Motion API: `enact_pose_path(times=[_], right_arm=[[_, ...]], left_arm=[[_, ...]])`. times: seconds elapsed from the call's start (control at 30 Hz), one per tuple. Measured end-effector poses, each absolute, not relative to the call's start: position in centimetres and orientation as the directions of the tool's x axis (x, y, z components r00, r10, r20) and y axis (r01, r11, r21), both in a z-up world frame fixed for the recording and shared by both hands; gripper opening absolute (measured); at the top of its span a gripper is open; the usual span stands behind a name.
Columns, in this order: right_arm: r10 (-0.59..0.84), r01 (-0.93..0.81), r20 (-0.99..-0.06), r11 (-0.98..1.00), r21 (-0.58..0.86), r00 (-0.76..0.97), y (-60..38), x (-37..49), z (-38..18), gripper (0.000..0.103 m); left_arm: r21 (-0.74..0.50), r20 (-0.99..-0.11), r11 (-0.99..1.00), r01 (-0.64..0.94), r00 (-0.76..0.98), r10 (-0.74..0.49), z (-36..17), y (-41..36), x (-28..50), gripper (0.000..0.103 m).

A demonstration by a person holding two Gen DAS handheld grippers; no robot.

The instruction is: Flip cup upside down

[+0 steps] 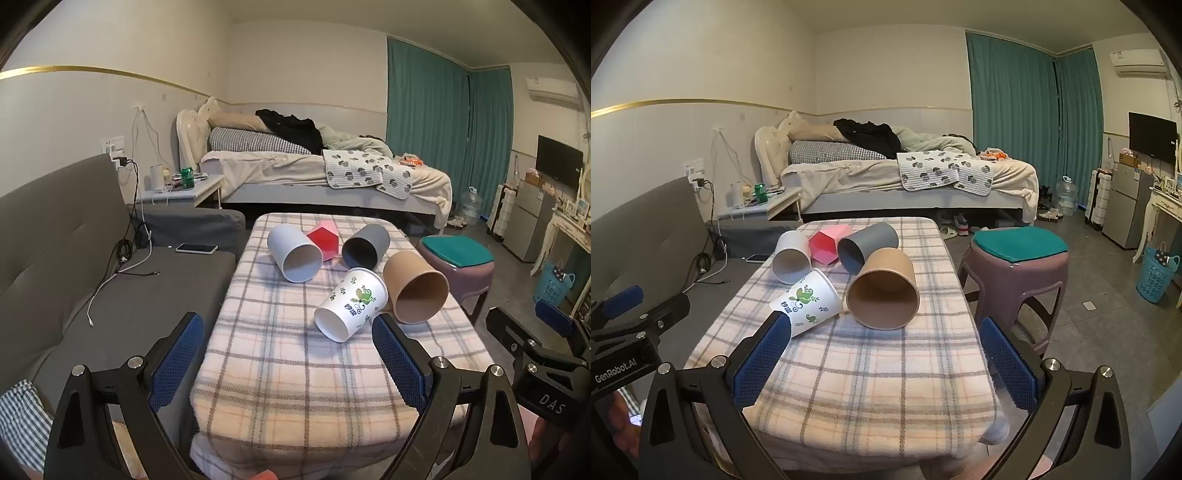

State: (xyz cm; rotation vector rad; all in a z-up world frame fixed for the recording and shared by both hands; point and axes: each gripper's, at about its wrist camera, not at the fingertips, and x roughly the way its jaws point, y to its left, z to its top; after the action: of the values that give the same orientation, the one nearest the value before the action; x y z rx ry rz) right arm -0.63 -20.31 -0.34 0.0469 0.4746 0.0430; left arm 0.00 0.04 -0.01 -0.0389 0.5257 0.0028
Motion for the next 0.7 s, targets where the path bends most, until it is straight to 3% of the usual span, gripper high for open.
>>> enact_pose_path(times=[0.7], right_arm=[[0.05,-0.027,-0.466,0.998,0.055,0.883,-20.25,-0.56,-0.45,0.103]], left_arm=[[-0.025,-0.51,1.0,-0.015,0.86,0.0,-0.51,0.13,-0.02,0.095]])
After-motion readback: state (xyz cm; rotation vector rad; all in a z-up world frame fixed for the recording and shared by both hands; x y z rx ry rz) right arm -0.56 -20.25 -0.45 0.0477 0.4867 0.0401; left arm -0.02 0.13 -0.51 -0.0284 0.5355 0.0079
